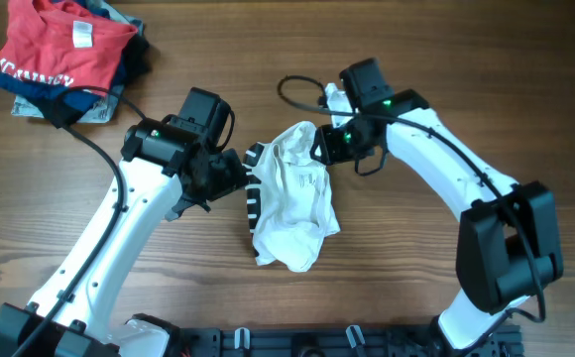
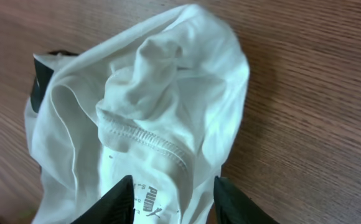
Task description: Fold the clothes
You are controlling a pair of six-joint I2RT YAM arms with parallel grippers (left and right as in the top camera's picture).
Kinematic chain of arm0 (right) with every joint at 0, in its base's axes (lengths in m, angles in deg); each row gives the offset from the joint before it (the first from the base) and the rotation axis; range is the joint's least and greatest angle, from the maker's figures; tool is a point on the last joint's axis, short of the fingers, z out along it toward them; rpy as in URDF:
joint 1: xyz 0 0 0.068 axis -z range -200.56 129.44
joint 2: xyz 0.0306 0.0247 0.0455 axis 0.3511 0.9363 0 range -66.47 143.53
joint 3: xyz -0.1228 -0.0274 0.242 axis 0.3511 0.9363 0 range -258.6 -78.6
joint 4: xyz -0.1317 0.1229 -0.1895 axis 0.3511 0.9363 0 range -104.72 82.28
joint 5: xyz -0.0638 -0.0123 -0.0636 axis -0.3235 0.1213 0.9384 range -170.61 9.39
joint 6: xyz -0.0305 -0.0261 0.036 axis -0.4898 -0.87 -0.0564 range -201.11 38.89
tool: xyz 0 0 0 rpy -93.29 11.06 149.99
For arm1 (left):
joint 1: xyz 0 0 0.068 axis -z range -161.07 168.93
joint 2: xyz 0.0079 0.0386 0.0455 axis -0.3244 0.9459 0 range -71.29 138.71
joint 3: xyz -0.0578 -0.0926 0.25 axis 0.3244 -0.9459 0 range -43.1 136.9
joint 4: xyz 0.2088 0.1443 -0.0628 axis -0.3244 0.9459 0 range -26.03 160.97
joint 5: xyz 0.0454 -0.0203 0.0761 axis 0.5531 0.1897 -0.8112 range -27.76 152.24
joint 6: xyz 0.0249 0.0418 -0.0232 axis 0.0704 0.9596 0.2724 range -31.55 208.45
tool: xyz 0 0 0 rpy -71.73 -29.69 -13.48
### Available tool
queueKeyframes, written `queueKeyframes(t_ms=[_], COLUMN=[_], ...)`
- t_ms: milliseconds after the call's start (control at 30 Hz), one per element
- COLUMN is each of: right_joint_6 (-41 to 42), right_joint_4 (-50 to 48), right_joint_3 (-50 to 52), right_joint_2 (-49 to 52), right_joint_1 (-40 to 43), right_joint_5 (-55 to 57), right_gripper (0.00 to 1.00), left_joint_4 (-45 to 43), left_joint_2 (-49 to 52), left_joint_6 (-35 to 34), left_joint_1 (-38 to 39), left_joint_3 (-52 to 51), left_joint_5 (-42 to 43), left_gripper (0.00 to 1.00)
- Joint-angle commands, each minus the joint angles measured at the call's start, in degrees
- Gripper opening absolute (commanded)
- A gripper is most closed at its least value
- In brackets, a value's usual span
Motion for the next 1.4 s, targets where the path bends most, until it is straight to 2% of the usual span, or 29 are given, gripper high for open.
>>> queueKeyframes(t_ms=[0,167,200,300,400,467,600,700,767,833,867,900,933,967,1067,1200,1233,1300,1367], right_joint_6=[-2.2,-2.2,-2.0,-1.9,1.1,1.1,4.5,10.0,10.4,14.9,16.2,16.0,15.9,15.8,22.3,23.0,18.8,3.7,-4.6], right_joint_4=[0.3,0.1,0.1,-0.6,-1.0,-1.8,-2.2,-1.9,-1.4,0.3,0.9,1.1,1.4,1.9,11.5,18.6,18.3,17.3,18.6], right_joint_3=[-0.1,-0.1,-0.1,-0.1,-0.1,-0.1,-0.8,-1.0,-1.0,-1.0,-1.0,-1.0,-1.0,-1.0,-3.2,-7.0,-7.3,-7.3,-7.2], right_joint_2=[1.4,4.3,4.4,4.5,4.5,4.4,3.7,2.9,2.9,2.9,2.9,2.9,2.9,2.9,2.6,-2.2,-4.7,-10.3,-12.3], right_joint_1=[-2.9,-4.1,-4.1,-4.2,-4.1,-4.1,-4.0,-2.9,-2.5,-2.4,-2.4,-2.4,-2.4,-2.4,-2.4,-2.4,-2.5,-2.6,-3.1], right_joint_5=[5.6,8.7,9.1,10.2,14.2,15.1,19.0,24.7,25.9,30.7,32.2,32.2,32.3,33.0,44.5,44.5,39.9,17.3,4.3], right_gripper=[0.41,0.41,0.38,0.27,0.08,0.05,0.04,0.04,0.05,0.04,0.07,0.31,0.63,0.68,0.68,0.73,0.73,0.74,0.74], left_joint_4=[-0.1,0.0,0.0,0.0,0.0,0.0,0.0,0.0,0.0,-0.1,-0.1,-0.1,-0.1,-0.1,0.0,-0.2,-0.2,-0.2,-0.2], left_joint_2=[-0.3,-0.3,-0.3,-0.3,-0.3,-0.3,-0.3,-0.3,-0.3,-0.3,-0.3,-0.3,-0.3,-0.3,-0.3,-0.3,-0.3,-0.3,-0.3], left_joint_6=[-0.9,-0.9,-0.9,-0.9,-0.9,-0.9,-0.9,-0.9,-0.9,-0.9,-0.9,-0.9,-0.9,-0.9,-0.9,-1.0,-1.0,-1.0,-1.0], left_joint_1=[-0.4,-0.4,-0.4,-0.4,-0.4,-0.4,-0.4,-0.4,-0.4,-0.4,-0.4,-0.4,-0.4,-0.4,-0.4,-0.4,-0.5,-0.7,-1.5], left_joint_3=[-0.4,-0.4,-0.4,-0.4,-0.4,-0.4,-0.4,-0.4,-0.4,-0.4,-0.4,-0.4,-0.4,-0.4,-0.4,-0.4,-0.4,-0.4,-0.4], left_joint_5=[-1.4,-1.4,-1.4,-1.4,-1.4,-1.4,-1.4,-1.4,-1.4,-1.4,-1.4,-1.4,-1.4,-1.4,-1.4,-2.8,-2.9,-3.3,-3.5], left_gripper=[1.00,1.00,1.00,1.00,1.00,1.00,1.00,1.00,1.00,1.00,1.00,1.00,1.00,1.00,1.00,0.99,1.00,1.00,1.00])
